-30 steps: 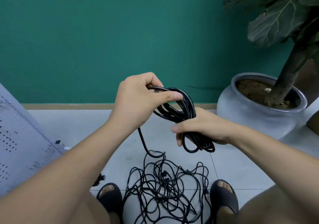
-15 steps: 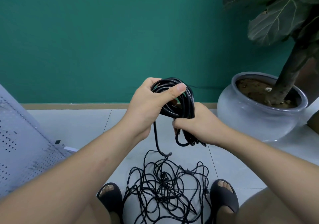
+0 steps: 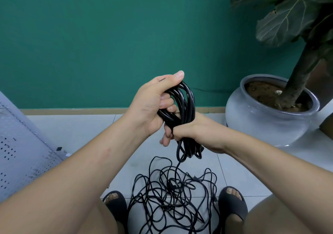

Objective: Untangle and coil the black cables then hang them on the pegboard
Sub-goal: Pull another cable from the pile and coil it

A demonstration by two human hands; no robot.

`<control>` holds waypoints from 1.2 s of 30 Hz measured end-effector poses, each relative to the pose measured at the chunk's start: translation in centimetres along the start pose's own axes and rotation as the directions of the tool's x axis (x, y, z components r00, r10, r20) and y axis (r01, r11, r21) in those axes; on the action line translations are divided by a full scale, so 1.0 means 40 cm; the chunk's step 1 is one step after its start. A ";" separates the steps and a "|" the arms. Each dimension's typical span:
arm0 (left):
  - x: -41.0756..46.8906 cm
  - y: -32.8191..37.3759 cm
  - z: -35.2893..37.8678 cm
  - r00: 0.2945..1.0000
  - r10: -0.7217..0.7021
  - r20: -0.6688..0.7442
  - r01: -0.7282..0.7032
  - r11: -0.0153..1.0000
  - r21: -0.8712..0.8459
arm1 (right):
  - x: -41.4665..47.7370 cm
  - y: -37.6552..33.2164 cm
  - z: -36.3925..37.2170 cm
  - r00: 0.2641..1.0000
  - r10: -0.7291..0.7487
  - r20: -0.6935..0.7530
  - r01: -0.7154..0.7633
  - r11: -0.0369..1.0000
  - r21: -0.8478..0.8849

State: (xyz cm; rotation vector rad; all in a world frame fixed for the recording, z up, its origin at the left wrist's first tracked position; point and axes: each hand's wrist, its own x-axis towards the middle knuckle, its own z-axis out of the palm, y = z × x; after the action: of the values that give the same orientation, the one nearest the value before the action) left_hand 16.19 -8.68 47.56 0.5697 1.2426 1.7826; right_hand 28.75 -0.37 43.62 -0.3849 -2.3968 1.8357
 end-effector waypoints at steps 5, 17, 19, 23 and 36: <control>0.011 -0.003 0.000 0.997 0.074 -0.018 -0.073 0.995 0.064 | 0.006 0.002 0.002 0.993 0.049 -0.104 -0.046 0.999 0.025; 0.005 -0.165 -0.005 0.969 -0.166 0.185 0.031 0.819 0.573 | -0.024 -0.037 -0.093 0.879 -0.087 -0.469 0.115 0.993 0.032; -0.013 -0.199 0.004 0.946 -0.236 0.222 0.045 0.774 0.632 | -0.028 -0.041 -0.108 0.841 -0.103 -0.531 0.154 0.987 0.053; -0.064 -0.269 0.002 0.904 -0.317 0.287 0.019 0.701 0.713 | -0.024 -0.048 -0.135 0.745 -0.139 -0.652 0.209 0.977 0.031; -0.022 -0.289 0.017 0.921 -0.144 0.361 -0.177 0.672 0.719 | -0.002 -0.042 -0.102 0.738 -0.138 -0.661 0.252 0.964 0.079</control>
State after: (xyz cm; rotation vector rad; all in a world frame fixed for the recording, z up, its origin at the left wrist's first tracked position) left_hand 21.69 -7.60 37.37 1.3385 1.6476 1.0070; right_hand 29.53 3.03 46.35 -0.6078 -1.7196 1.4598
